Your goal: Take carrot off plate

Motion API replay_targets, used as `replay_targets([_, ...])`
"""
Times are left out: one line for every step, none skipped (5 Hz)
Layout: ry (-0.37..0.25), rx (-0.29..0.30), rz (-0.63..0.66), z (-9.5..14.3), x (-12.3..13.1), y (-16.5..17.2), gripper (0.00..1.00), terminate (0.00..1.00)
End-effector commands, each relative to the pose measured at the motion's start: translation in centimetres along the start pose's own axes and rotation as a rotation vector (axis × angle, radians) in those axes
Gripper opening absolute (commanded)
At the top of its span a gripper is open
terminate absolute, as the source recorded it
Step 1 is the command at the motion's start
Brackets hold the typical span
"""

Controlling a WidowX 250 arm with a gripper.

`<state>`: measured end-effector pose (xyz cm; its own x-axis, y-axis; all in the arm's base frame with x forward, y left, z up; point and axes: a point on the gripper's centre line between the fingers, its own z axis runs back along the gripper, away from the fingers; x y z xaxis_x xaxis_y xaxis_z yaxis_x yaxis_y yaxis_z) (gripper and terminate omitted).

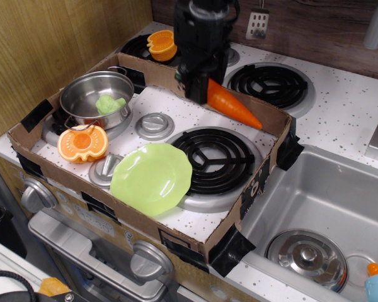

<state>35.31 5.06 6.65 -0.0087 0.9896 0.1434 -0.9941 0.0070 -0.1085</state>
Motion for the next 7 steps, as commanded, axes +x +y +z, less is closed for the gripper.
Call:
replay_targets([-0.06, -0.119, 0.089, -0.4, 0.5, -2.6, 0.0, 0.0])
replay_targets([-0.077, -0.148, 0.096, -1.3, 1.3, -3.2, 0.0, 0.0])
replay_targets([-0.091, -0.206, 0.078, -2.0, 2.5, -3.9, 0.0, 0.0])
replay_targets([-0.116, -0.279, 0.041, -2.7, 2.8, -3.5, 1.0, 0.0])
replay_targets([-0.135, -0.272, -0.042, -2.5, 2.7, -3.0, 1.0, 0.0])
replay_targets([-0.161, -0.204, -0.13, -0.1, 3.0, -2.5, 1.0, 0.0])
replay_targets([-0.178, -0.173, -0.173, 1.9, 2.9, -2.8, 1.0, 0.0])
